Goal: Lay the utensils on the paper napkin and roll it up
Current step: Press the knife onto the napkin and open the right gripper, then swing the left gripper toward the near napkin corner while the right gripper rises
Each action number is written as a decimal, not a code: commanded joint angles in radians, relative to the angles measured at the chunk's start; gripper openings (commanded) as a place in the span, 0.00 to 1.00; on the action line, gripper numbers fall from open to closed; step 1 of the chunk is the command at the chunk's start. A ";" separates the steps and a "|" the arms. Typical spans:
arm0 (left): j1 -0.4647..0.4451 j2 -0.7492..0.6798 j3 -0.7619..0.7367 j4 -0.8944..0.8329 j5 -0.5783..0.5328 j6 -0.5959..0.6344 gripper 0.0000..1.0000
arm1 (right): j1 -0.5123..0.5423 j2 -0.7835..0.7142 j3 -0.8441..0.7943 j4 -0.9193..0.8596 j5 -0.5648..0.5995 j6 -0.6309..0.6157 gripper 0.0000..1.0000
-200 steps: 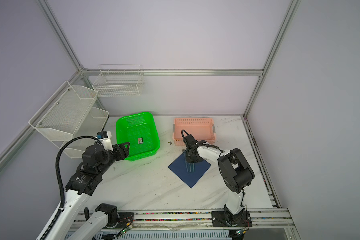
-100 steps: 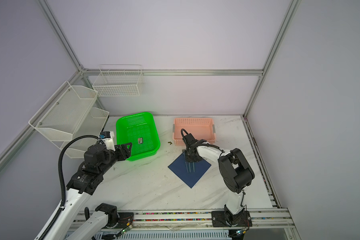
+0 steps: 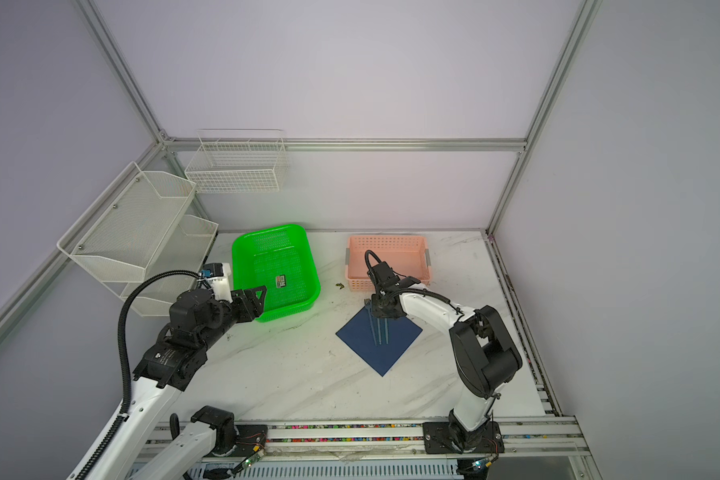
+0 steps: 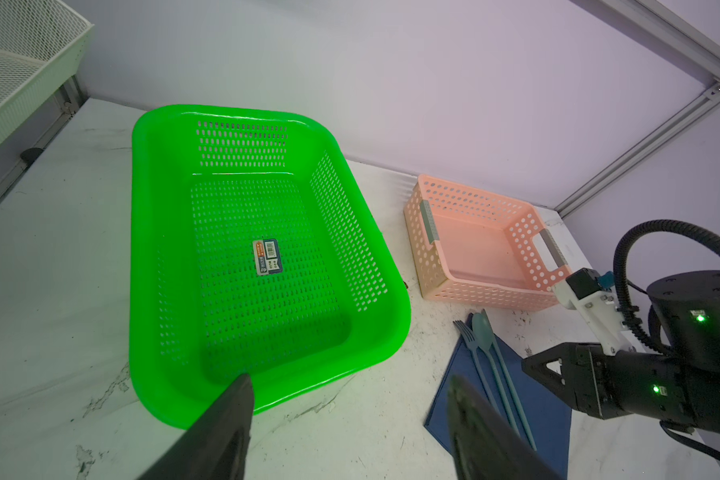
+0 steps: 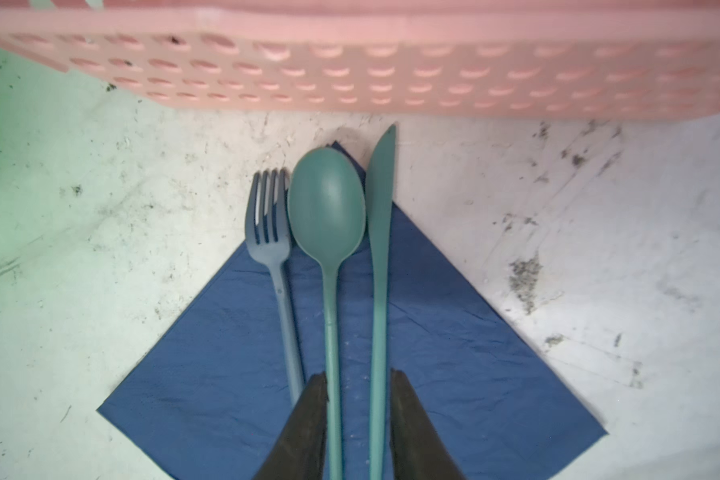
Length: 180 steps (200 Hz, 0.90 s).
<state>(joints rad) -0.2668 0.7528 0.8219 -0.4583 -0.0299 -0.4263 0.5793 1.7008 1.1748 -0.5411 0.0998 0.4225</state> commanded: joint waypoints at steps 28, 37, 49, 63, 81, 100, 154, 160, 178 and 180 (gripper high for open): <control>-0.081 0.002 -0.002 0.023 -0.021 0.026 0.73 | -0.001 -0.009 -0.074 -0.040 0.109 0.016 0.23; -0.097 0.009 -0.007 0.029 -0.026 0.022 0.73 | -0.001 -0.003 -0.085 -0.034 0.108 0.012 0.22; -0.117 0.016 -0.017 0.036 -0.035 0.016 0.73 | -0.001 0.003 -0.097 -0.023 0.101 0.011 0.20; -0.135 0.024 -0.024 0.044 -0.045 0.014 0.73 | -0.001 0.004 -0.110 -0.007 0.085 0.012 0.18; -0.154 0.032 -0.027 0.055 -0.047 0.012 0.73 | -0.001 0.012 -0.113 0.002 0.083 0.015 0.17; -0.173 0.042 -0.025 0.062 -0.052 0.014 0.73 | -0.001 0.027 -0.114 0.015 0.070 0.003 0.16; -0.199 0.059 -0.020 0.076 -0.064 0.026 0.73 | 0.001 0.040 -0.138 0.040 0.047 0.000 0.16; -0.201 0.062 -0.021 0.078 -0.064 0.026 0.73 | 0.002 0.040 -0.139 0.043 0.040 0.000 0.16; -0.208 0.070 -0.016 0.082 -0.063 0.032 0.73 | 0.008 0.038 -0.140 0.047 0.030 0.001 0.15; -0.209 0.071 -0.017 0.082 -0.063 0.031 0.73 | 0.009 0.037 -0.140 0.047 0.030 0.002 0.15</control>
<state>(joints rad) -0.4644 0.8188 0.8219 -0.4255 -0.0834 -0.4229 0.5789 1.7336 1.0451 -0.5056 0.1440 0.4244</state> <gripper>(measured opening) 0.732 0.154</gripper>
